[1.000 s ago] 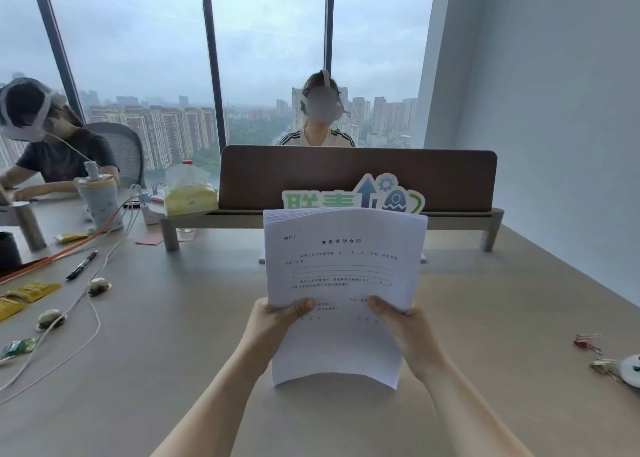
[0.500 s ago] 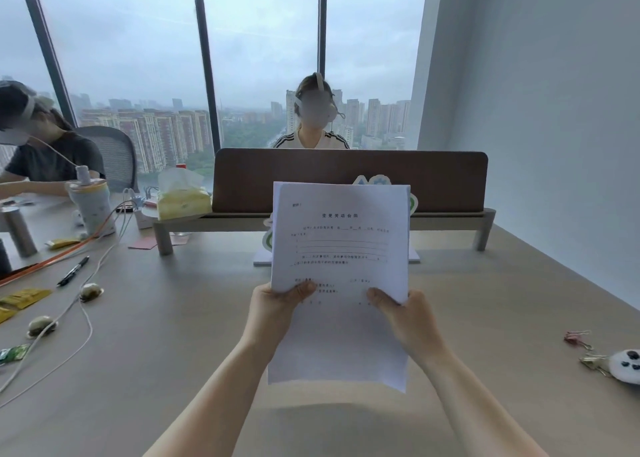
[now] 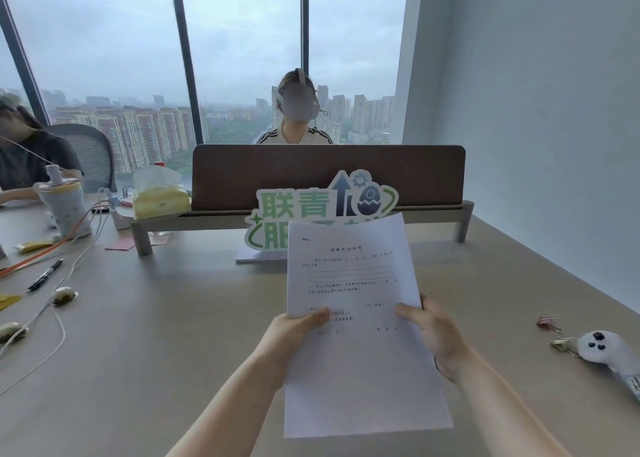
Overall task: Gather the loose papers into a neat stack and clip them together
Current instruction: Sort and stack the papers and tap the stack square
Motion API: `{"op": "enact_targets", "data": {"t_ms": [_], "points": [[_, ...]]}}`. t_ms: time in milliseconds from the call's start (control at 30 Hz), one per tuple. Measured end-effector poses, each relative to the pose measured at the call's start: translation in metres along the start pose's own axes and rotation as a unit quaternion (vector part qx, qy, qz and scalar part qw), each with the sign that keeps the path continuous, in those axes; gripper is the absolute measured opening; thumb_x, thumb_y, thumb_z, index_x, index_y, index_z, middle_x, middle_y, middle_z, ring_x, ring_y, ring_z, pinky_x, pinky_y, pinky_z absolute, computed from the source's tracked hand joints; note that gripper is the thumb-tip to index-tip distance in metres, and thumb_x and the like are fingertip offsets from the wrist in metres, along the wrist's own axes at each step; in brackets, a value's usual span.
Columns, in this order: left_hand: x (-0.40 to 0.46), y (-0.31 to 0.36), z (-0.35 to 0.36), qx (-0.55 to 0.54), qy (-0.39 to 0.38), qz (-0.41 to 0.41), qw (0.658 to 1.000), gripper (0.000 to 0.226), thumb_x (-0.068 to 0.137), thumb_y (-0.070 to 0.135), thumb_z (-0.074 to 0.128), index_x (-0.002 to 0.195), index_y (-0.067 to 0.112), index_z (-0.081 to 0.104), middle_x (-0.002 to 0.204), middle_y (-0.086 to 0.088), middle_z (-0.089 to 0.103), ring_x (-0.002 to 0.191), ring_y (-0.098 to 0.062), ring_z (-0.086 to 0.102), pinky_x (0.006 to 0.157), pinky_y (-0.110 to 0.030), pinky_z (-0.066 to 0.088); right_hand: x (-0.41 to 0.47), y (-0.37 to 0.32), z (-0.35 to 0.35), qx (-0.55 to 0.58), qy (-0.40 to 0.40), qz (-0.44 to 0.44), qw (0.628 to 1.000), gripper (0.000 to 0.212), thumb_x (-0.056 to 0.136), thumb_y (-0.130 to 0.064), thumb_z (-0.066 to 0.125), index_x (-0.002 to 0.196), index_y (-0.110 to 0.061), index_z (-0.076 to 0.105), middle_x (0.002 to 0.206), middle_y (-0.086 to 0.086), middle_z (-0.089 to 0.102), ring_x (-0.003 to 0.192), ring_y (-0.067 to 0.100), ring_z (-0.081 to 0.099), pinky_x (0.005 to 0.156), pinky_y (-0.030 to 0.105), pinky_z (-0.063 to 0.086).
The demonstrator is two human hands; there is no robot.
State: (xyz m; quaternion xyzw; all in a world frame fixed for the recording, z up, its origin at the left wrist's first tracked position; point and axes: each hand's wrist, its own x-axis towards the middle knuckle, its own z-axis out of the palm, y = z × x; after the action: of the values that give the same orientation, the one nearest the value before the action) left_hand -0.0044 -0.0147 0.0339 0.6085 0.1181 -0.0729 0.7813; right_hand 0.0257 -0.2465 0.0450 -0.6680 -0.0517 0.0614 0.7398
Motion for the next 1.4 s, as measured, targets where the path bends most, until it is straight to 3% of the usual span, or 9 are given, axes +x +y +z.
{"op": "enact_targets", "data": {"t_ms": [100,267,333,467,567,767,900,1100,1400], "points": [[0.004,-0.020,0.003,0.012,0.000,-0.033,0.999,0.029,0.080,0.021,0.076,0.101,0.002,0.074,0.094,-0.018,0.076,0.082,-0.034,0.073,0.073,-0.043,0.060,0.002,0.014,-0.010,-0.037,0.003,0.035,0.999,0.027,0.093,0.006,0.049,0.104,-0.006,0.070,0.093,0.010,0.078,0.078,0.026,0.075,0.064,0.034,0.060],[0.009,-0.039,0.008,0.022,0.014,-0.047,0.999,0.026,0.082,0.019,0.075,0.099,-0.001,0.074,0.092,-0.018,0.076,0.080,-0.033,0.074,0.070,-0.039,0.060,0.009,0.033,-0.018,-0.073,0.011,0.069,0.995,0.031,0.071,-0.005,0.062,0.100,-0.003,0.073,0.090,0.012,0.078,0.077,0.028,0.074,0.065,0.034,0.058],[0.011,-0.043,0.009,0.028,0.021,-0.044,0.998,0.024,0.082,0.017,0.075,0.097,-0.002,0.074,0.089,-0.017,0.076,0.075,-0.031,0.074,0.065,-0.036,0.060,0.012,0.039,-0.019,-0.096,0.022,0.071,0.993,0.021,0.080,0.001,0.061,0.092,-0.010,0.074,0.081,0.002,0.078,0.071,0.019,0.074,0.063,0.030,0.056],[0.019,-0.045,0.009,0.049,0.041,-0.035,0.997,0.022,0.084,0.016,0.072,0.097,-0.002,0.073,0.085,-0.016,0.076,0.069,-0.028,0.074,0.062,-0.034,0.059,0.013,0.046,-0.018,-0.131,0.037,0.072,0.988,0.033,0.089,0.008,0.053,0.087,-0.018,0.073,0.080,-0.004,0.078,0.070,0.013,0.073,0.064,0.028,0.056],[0.031,-0.042,0.004,0.063,0.056,-0.013,0.996,0.021,0.091,0.022,0.065,0.100,0.004,0.070,0.086,-0.012,0.077,0.073,-0.027,0.074,0.062,-0.033,0.058,0.014,0.050,-0.018,-0.130,0.044,0.077,0.988,0.033,0.090,0.007,0.054,0.085,-0.019,0.073,0.090,0.003,0.078,0.080,0.023,0.074,0.073,0.037,0.059],[0.053,-0.034,-0.003,0.059,0.073,0.010,0.996,0.032,0.097,0.037,0.052,0.105,0.011,0.069,0.097,-0.010,0.076,0.089,-0.030,0.073,0.085,-0.046,0.057,0.015,0.058,-0.019,-0.125,0.033,0.086,0.988,0.019,0.083,-0.005,0.064,0.093,-0.015,0.076,0.093,0.006,0.078,0.086,0.027,0.074,0.082,0.044,0.059],[0.065,-0.029,-0.001,0.016,0.085,0.017,0.996,0.032,0.099,0.037,0.049,0.108,0.011,0.067,0.100,-0.014,0.075,0.092,-0.034,0.072,0.086,-0.050,0.056,0.016,0.062,-0.022,-0.112,0.015,0.102,0.988,0.033,0.068,-0.019,0.063,0.097,-0.014,0.077,0.097,0.009,0.078,0.090,0.031,0.074,0.087,0.052,0.057],[0.080,-0.021,-0.001,0.029,0.087,0.049,0.995,0.029,0.098,0.036,0.050,0.103,0.012,0.065,0.090,-0.012,0.075,0.078,-0.030,0.073,0.071,-0.043,0.060,0.018,0.067,-0.026,-0.117,-0.003,0.113,0.987,0.034,0.069,-0.017,0.063,0.099,-0.013,0.077,0.100,0.008,0.078,0.093,0.031,0.074,0.090,0.053,0.055],[0.087,-0.025,-0.002,0.029,0.096,0.059,0.993,0.029,0.099,0.034,0.050,0.101,0.009,0.064,0.099,-0.017,0.073,0.091,-0.037,0.070,0.079,-0.050,0.059,0.019,0.059,-0.026,-0.164,0.024,0.113,0.980,0.030,0.085,0.003,0.055,0.092,-0.020,0.073,0.093,0.002,0.078,0.087,0.024,0.075,0.083,0.044,0.059]]}}
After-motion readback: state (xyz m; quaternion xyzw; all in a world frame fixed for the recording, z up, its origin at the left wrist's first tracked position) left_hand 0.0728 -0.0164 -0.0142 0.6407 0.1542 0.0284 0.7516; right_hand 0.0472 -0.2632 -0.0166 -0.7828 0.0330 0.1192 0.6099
